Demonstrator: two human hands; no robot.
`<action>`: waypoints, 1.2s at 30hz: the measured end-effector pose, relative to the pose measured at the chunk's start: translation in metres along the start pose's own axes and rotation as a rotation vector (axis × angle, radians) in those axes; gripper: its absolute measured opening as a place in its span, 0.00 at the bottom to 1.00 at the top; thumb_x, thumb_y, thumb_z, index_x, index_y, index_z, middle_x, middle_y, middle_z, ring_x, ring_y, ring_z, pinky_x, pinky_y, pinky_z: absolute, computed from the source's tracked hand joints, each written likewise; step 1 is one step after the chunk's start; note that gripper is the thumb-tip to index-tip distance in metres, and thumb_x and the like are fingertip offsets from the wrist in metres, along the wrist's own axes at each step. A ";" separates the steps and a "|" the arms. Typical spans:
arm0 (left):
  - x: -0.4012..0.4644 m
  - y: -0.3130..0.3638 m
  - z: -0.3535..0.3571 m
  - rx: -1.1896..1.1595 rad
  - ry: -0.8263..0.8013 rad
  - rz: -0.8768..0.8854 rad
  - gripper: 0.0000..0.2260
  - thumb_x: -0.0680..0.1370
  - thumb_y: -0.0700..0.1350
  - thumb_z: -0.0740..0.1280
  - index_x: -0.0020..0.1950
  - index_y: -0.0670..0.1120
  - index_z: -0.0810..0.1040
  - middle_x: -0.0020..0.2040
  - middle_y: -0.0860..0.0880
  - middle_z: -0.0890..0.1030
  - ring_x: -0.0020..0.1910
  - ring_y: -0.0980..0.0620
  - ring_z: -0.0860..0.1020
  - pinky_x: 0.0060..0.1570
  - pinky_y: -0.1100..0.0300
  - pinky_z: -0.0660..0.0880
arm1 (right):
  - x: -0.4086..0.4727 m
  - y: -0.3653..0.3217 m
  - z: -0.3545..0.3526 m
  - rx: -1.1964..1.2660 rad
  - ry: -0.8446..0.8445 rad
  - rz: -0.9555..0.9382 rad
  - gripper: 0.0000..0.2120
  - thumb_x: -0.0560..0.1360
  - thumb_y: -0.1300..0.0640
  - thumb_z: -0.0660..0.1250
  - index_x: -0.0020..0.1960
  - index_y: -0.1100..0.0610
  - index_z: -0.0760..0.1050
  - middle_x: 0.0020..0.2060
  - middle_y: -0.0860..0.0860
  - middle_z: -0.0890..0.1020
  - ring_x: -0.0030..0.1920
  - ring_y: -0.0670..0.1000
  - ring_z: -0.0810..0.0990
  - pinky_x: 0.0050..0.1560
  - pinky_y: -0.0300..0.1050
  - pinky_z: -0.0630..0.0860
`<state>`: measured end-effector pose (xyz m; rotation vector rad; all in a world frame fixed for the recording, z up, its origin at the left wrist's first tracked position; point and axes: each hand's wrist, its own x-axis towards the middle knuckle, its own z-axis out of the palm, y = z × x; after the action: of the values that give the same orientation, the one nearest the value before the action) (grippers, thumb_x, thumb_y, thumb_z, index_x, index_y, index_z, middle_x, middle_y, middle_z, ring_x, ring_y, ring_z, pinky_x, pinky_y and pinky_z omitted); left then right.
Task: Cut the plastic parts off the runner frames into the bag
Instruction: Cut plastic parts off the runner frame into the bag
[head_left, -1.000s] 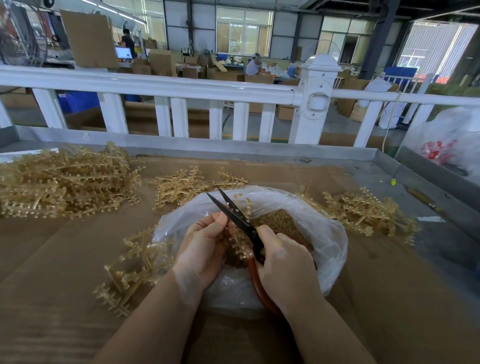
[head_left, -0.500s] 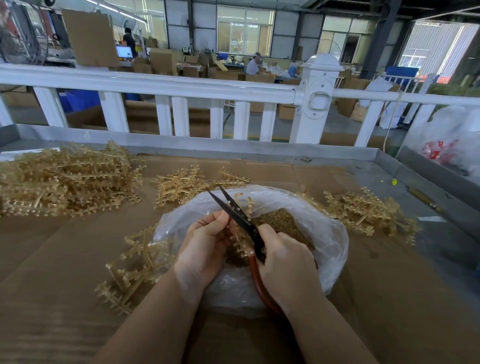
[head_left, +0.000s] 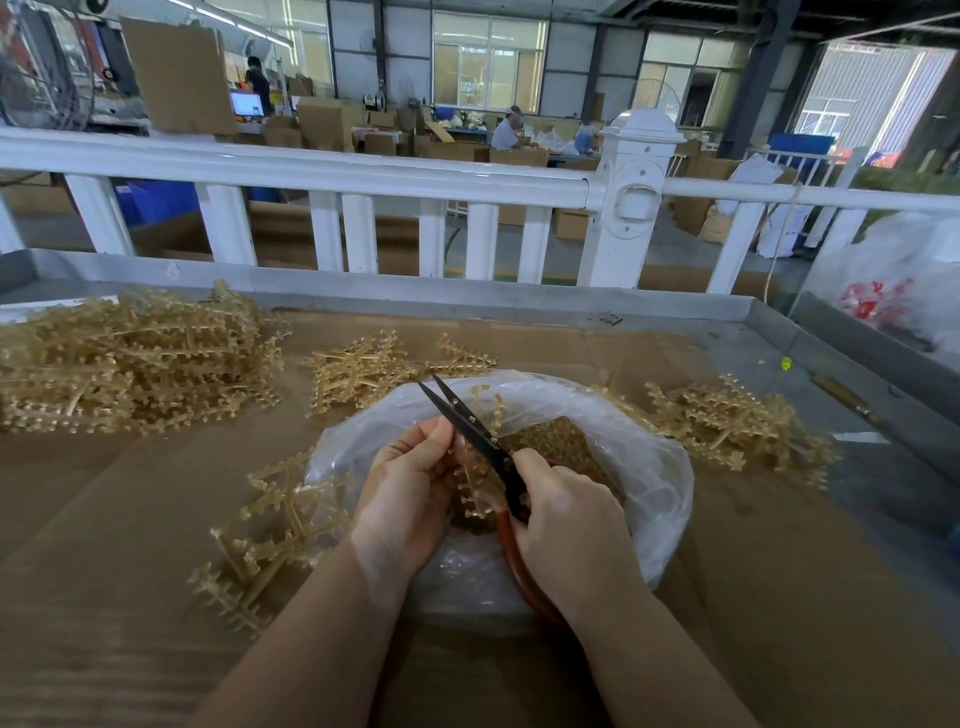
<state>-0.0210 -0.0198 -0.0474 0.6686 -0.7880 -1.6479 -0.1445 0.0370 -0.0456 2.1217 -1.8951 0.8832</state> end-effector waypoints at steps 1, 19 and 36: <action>0.000 0.000 0.000 0.000 0.011 0.001 0.11 0.79 0.39 0.59 0.38 0.41 0.75 0.31 0.46 0.76 0.30 0.52 0.76 0.31 0.62 0.77 | 0.000 0.000 0.000 -0.001 0.000 0.004 0.07 0.75 0.52 0.69 0.49 0.54 0.77 0.31 0.48 0.79 0.30 0.49 0.77 0.31 0.36 0.68; 0.002 0.000 -0.001 0.027 -0.004 0.004 0.11 0.79 0.38 0.59 0.37 0.41 0.73 0.30 0.46 0.77 0.29 0.52 0.76 0.30 0.61 0.76 | -0.004 0.001 0.002 0.055 0.065 0.025 0.09 0.73 0.50 0.70 0.48 0.54 0.77 0.31 0.47 0.78 0.31 0.47 0.76 0.32 0.35 0.69; 0.000 0.002 0.003 0.073 0.029 0.004 0.11 0.79 0.34 0.58 0.38 0.42 0.72 0.30 0.47 0.76 0.30 0.52 0.73 0.34 0.63 0.74 | -0.003 0.002 0.001 0.100 0.048 0.034 0.13 0.67 0.56 0.74 0.51 0.55 0.78 0.36 0.50 0.80 0.36 0.50 0.79 0.38 0.39 0.73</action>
<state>-0.0220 -0.0195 -0.0441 0.7398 -0.8317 -1.6085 -0.1458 0.0389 -0.0491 2.1084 -1.9064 1.0469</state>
